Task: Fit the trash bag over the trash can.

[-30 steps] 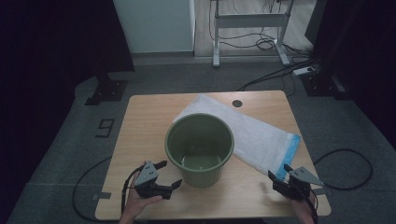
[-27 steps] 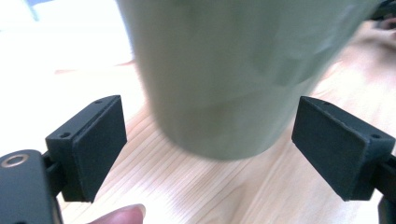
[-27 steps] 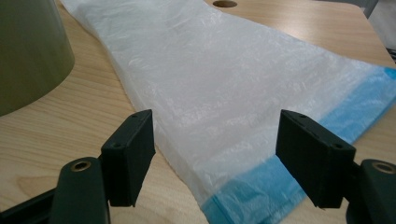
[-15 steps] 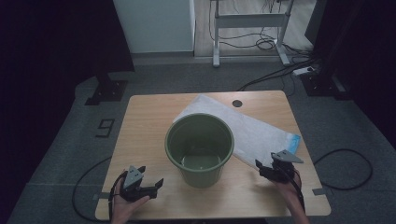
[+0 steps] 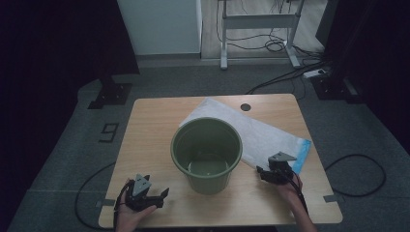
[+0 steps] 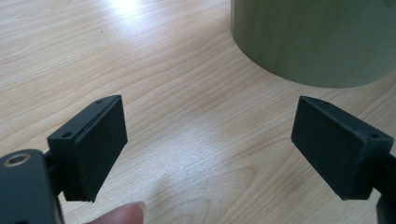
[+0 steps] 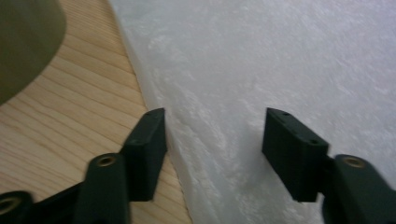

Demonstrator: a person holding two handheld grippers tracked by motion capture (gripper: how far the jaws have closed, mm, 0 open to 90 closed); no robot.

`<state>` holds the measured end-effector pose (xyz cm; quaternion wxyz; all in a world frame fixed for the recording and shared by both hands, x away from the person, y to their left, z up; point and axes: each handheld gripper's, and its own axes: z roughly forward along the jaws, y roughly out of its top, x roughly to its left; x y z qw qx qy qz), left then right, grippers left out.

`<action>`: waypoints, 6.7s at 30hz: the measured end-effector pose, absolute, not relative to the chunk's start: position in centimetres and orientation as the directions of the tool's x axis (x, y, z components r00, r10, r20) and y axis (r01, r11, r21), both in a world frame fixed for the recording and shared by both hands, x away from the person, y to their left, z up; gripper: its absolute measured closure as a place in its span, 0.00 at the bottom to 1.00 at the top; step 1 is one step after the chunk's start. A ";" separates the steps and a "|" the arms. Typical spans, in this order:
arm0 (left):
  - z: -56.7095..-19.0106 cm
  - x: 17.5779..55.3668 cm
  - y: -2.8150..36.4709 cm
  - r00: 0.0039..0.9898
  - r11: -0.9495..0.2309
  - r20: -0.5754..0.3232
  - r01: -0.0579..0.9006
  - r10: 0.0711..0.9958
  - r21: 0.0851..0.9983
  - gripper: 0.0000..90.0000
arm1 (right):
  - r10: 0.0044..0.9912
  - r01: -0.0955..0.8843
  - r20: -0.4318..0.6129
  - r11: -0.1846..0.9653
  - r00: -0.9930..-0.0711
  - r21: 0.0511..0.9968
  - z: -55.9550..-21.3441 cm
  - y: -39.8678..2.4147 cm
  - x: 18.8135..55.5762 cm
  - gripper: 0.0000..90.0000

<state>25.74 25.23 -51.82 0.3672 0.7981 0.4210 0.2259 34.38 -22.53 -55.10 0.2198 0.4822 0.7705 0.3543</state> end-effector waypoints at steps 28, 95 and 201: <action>-51.8 26.6 26.9 0.522 -0.302 -0.024 0.530 0.853 0.792 0.13 | 0.936 0.618 0.086 0.154 -0.341 0.771 -55.0 -31.2 24.5 0.86; -52.6 25.9 26.4 0.530 -0.358 0.007 0.564 0.848 0.744 0.15 | 0.905 0.581 -0.062 0.320 -0.420 0.748 -54.9 -18.9 34.1 0.35; -53.2 25.6 26.5 0.527 -0.353 -0.001 0.570 0.850 0.742 0.15 | 0.816 -0.016 0.103 -0.136 -0.569 0.991 -32.6 -15.8 28.0 0.99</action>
